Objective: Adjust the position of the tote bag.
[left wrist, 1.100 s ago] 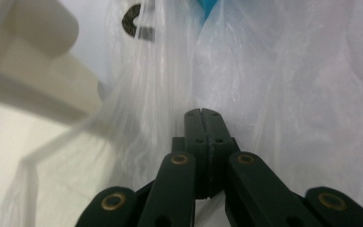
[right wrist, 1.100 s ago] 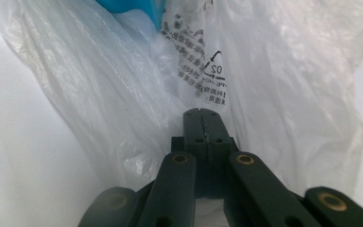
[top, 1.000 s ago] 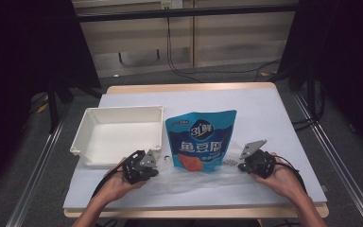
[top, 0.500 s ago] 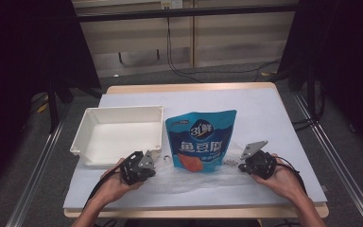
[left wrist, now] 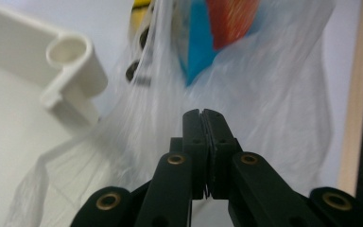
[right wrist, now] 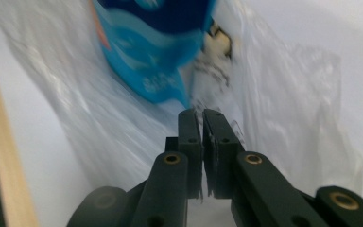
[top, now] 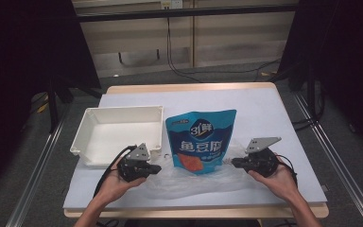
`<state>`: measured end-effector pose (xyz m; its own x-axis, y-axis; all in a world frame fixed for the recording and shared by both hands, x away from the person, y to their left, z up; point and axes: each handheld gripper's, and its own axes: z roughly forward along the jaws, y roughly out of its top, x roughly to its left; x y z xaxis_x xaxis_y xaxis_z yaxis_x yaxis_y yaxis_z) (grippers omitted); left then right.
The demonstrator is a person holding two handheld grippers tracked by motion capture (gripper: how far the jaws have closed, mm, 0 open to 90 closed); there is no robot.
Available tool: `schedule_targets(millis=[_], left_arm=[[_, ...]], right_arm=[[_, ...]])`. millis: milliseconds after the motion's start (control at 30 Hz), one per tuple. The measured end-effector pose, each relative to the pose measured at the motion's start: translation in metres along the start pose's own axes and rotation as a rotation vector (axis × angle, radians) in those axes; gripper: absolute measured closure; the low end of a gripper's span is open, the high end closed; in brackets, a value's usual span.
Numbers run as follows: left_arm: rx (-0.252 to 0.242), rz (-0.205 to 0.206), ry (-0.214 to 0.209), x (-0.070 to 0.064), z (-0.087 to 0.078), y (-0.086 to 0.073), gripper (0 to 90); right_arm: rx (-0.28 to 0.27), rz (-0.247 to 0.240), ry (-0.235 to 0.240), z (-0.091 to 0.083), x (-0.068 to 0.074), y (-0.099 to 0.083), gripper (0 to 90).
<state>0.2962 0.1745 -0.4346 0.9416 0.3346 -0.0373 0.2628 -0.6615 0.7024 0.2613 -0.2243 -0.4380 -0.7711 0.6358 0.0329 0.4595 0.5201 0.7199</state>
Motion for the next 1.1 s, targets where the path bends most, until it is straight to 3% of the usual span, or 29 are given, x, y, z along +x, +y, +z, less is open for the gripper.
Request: schedule_targets(millis=[100, 167, 233, 267, 300, 333, 433, 500, 567, 633, 800, 867, 1100], left_arm=[[-0.055, 0.002, -0.02, -0.007, -0.005, 0.01, 89.2], [-0.09, -0.007, -0.031, -0.008, -0.004, 0.022, 87.0], [-0.093, -0.008, -0.029, -0.009, -0.002, 0.027, 88.3], [-0.107, -0.022, -0.043, -0.011, 0.001, 0.03, 89.1], [-0.105, -0.004, -0.069, -0.014, 0.008, 0.035, 89.5], [-0.105, -0.004, -0.069, -0.014, 0.008, 0.035, 90.0], [-0.069, 0.008, -0.096, -0.018, 0.023, 0.034, 90.0], [-0.034, 0.001, -0.093, -0.017, 0.039, 0.029, 90.0], [-0.023, -0.004, -0.087, -0.017, 0.043, 0.027, 90.0], [0.001, -0.009, -0.079, -0.014, 0.051, 0.024, 90.0], [0.041, -0.002, -0.083, -0.017, 0.059, 0.017, 89.7], [0.097, 0.027, -0.092, -0.019, 0.063, 0.013, 90.0], [0.055, -0.011, -0.089, -0.016, 0.06, 0.013, 90.0]], right_arm=[[-0.039, 0.001, 0.016, -0.005, 0.006, 0.008, 87.2], [-0.085, 0.044, 0.053, -0.005, 0.012, 0.015, 87.2], [-0.086, 0.048, 0.063, -0.003, 0.015, 0.017, 87.3], [-0.053, 0.039, 0.058, 0.005, 0.02, 0.019, 88.1], [-0.038, 0.04, 0.065, 0.01, 0.022, 0.019, 88.3], [-0.038, 0.04, 0.065, 0.01, 0.022, 0.019, 88.3], [-0.006, 0.032, 0.067, 0.021, 0.027, 0.016, 88.7], [0.021, 0.046, 0.03, 0.031, 0.029, 0.011, 88.7], [0.02, 0.045, 0.032, 0.034, 0.028, 0.009, 88.7], [0.041, 0.055, 0.004, 0.04, 0.028, 0.006, 89.2], [0.043, 0.07, 0.012, 0.046, 0.029, 0.004, 90.0], [0.069, 0.052, 0.033, 0.053, 0.036, 0.002, 90.0], [0.07, 0.033, 0.102, 0.057, 0.045, 0.0, 90.0]])
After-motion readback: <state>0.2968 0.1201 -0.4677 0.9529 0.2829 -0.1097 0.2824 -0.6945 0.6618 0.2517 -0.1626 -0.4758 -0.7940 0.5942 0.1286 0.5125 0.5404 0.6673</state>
